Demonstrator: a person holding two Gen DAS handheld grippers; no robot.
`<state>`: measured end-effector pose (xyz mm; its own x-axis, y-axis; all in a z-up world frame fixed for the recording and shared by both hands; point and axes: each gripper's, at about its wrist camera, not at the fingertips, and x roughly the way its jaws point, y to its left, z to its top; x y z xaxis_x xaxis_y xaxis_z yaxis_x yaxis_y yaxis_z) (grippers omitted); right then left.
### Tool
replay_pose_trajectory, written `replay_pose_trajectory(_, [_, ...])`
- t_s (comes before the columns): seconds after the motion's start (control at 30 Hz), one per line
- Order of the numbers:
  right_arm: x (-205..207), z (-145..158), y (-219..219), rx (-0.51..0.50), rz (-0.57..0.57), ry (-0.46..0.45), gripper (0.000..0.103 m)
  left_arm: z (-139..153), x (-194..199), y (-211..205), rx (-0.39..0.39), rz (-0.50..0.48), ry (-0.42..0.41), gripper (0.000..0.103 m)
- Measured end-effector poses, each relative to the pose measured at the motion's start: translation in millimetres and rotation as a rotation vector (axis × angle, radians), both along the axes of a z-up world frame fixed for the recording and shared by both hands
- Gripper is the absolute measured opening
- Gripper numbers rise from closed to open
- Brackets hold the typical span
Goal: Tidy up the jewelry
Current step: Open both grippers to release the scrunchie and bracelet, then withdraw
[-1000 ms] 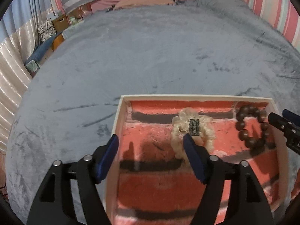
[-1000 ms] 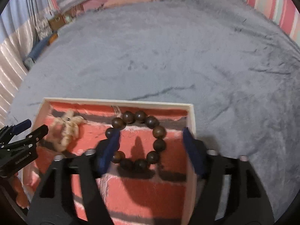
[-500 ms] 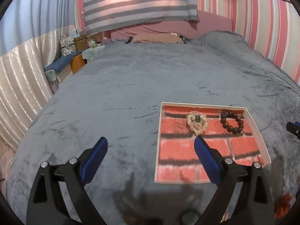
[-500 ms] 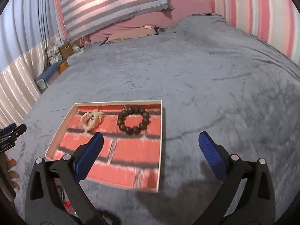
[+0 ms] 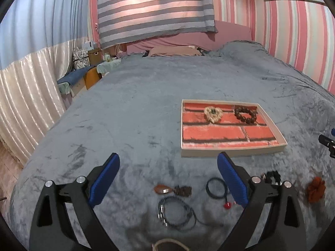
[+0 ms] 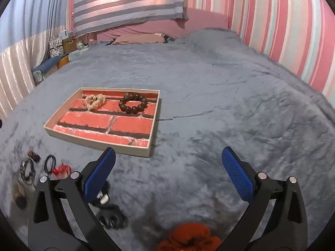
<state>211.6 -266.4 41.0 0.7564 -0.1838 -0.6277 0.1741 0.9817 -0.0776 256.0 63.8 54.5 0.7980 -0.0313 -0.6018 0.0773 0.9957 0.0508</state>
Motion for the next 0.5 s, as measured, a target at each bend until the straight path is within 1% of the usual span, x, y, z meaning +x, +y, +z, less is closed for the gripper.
replay_pose_trajectory(0.1, [-23.3, -3.1, 5.7, -0.042, -0.015, -0.033, 0.099, -5.1, -19.7, 3.8, 0.011, 0.019, -0.016, 0.092])
replay_pose_trajectory(0.23, [-50.9, -14.0, 9.1, -0.041, -0.017, -0.053, 0.099, -17.3, -41.4, 15.3, -0.003, 0.052, -0.005, 0.092])
replay_pose_trajectory(0.3, [-63.9, -22.7, 8.4, -0.035, -0.022, -0.05, 0.099, -22.0, -50.3, 22.7, -0.006, 0.063, -0.001, 0.092])
replay_pose_trajectory(0.4, [-80.8, -33.3, 4.7, -0.026, -0.055, -0.052, 0.099, -31.9, -66.3, 27.9, 0.024, 0.09, -0.015, 0.092])
replay_pose_trajectory(0.5, [-90.7, -51.0, 3.4, -0.055, -0.074, -0.01, 0.099, -45.9, -80.0, 29.3, 0.066, 0.11, -0.015, 0.092])
